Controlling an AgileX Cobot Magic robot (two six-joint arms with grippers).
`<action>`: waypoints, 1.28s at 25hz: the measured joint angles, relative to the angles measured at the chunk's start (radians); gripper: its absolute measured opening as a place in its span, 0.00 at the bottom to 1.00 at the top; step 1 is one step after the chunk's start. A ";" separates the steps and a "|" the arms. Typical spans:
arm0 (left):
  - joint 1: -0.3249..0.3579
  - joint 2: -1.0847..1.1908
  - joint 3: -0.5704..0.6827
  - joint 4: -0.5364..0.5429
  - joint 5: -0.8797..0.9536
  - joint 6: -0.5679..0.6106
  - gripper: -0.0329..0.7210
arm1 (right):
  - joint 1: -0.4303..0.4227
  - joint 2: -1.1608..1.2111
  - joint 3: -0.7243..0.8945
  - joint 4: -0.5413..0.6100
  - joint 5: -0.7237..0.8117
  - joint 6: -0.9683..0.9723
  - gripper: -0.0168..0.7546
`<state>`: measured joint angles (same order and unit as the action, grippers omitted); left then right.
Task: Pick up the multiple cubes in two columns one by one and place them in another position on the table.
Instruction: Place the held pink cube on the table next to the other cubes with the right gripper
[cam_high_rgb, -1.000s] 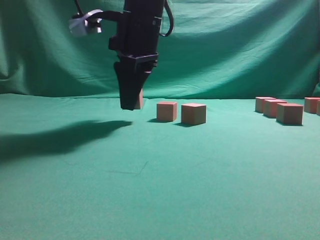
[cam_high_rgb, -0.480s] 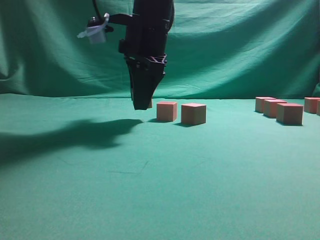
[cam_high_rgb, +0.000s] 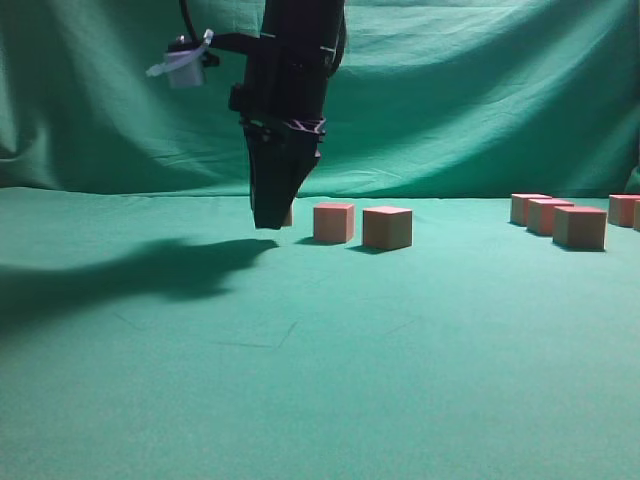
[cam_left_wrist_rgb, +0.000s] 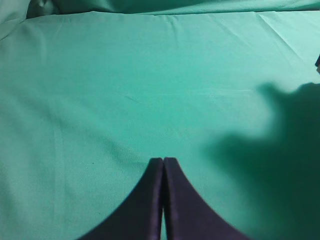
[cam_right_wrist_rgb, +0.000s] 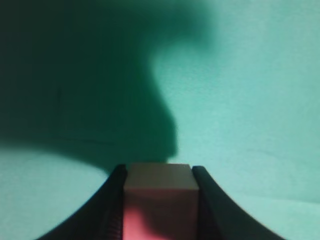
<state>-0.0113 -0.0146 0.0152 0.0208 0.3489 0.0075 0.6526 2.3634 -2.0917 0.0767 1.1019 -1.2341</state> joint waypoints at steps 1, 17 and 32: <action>0.000 0.000 0.000 0.000 0.000 0.000 0.04 | 0.000 0.004 0.000 0.002 0.000 0.000 0.36; 0.000 0.000 0.000 0.000 0.000 0.000 0.04 | 0.000 0.029 0.000 0.008 -0.038 0.000 0.36; 0.000 0.000 0.000 0.000 0.000 0.000 0.04 | 0.000 0.029 0.000 0.002 -0.039 0.007 0.36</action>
<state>-0.0113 -0.0146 0.0152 0.0208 0.3489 0.0075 0.6526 2.3925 -2.0917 0.0790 1.0631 -1.2272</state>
